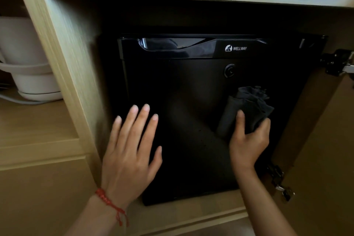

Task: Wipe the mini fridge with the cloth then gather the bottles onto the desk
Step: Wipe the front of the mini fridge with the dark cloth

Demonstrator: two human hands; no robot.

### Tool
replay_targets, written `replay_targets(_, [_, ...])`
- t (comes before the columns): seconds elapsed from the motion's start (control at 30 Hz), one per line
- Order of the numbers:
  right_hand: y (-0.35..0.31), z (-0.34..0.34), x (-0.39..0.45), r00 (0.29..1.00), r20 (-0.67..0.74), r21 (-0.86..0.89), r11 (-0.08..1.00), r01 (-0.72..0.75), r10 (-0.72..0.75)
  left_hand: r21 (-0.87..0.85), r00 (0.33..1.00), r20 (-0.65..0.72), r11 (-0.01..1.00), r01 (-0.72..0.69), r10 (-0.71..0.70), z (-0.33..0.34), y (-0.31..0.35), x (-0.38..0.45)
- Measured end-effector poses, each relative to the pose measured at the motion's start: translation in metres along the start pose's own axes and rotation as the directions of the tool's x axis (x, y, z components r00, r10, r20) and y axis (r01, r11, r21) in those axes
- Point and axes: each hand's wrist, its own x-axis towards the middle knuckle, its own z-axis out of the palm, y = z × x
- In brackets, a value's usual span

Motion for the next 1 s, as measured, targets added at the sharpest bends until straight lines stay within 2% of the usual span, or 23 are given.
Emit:
replay_targets(0.07, [-0.008, 0.006, -0.014, 1.000, -0.001, 0.034, 0.999, -0.014, 0.014, -0.027, 0.998, 0.061, 0.999, 0.031, -0.030, 0.011, 0.002, -0.006])
replay_targets(0.13, [-0.021, 0.016, -0.037, 0.992, 0.095, 0.079, 0.994, 0.072, -0.079, -0.031, 0.991, 0.120, 0.997, 0.068, -0.063, 0.021, 0.000, -0.012])
replay_targets(0.2, [-0.029, 0.025, -0.061, 0.939, 0.242, 0.155, 0.966, 0.209, -0.242, -0.023, 0.984, 0.165, 0.997, 0.076, -0.071, 0.028, -0.003, -0.018])
replay_targets(0.3, [-0.030, 0.031, -0.072, 0.870, 0.364, 0.249, 0.935, 0.254, -0.333, -0.025, 0.979, 0.193, 0.997, 0.073, -0.067, 0.034, -0.005, -0.023])
replay_targets(0.4, [-0.023, 0.027, -0.064, 0.872, 0.353, 0.230, 0.935, 0.271, -0.339, -0.030, 0.982, 0.176, 0.997, 0.071, -0.064, 0.035, -0.006, -0.025])
replay_targets(0.5, [-0.011, 0.017, -0.050, 0.930, 0.252, 0.120, 0.962, 0.245, -0.268, -0.034, 0.985, 0.162, 0.998, 0.061, -0.055, 0.036, -0.006, -0.026])
replay_targets(0.63, [0.021, -0.007, -0.020, 0.994, 0.100, 0.002, 0.999, 0.034, -0.034, -0.043, 0.985, 0.162, 0.997, 0.064, -0.057, 0.038, -0.004, -0.026])
replay_targets(0.8, [0.032, -0.010, -0.018, 0.992, -0.002, 0.019, 0.991, -0.129, 0.129, -0.050, 0.986, 0.154, 0.996, 0.069, -0.061, 0.038, -0.001, -0.026])
replay_targets(0.9, [0.014, 0.004, -0.044, 0.996, 0.052, 0.019, 0.997, -0.078, 0.077, -0.069, 0.988, 0.146, 0.995, 0.069, -0.059, 0.040, 0.005, -0.030])
replay_targets(1.0, [0.001, 0.016, -0.078, 0.959, 0.251, 0.094, 0.990, 0.107, -0.127, -0.072, 0.988, 0.153, 0.996, 0.045, -0.033, 0.042, 0.011, -0.041])
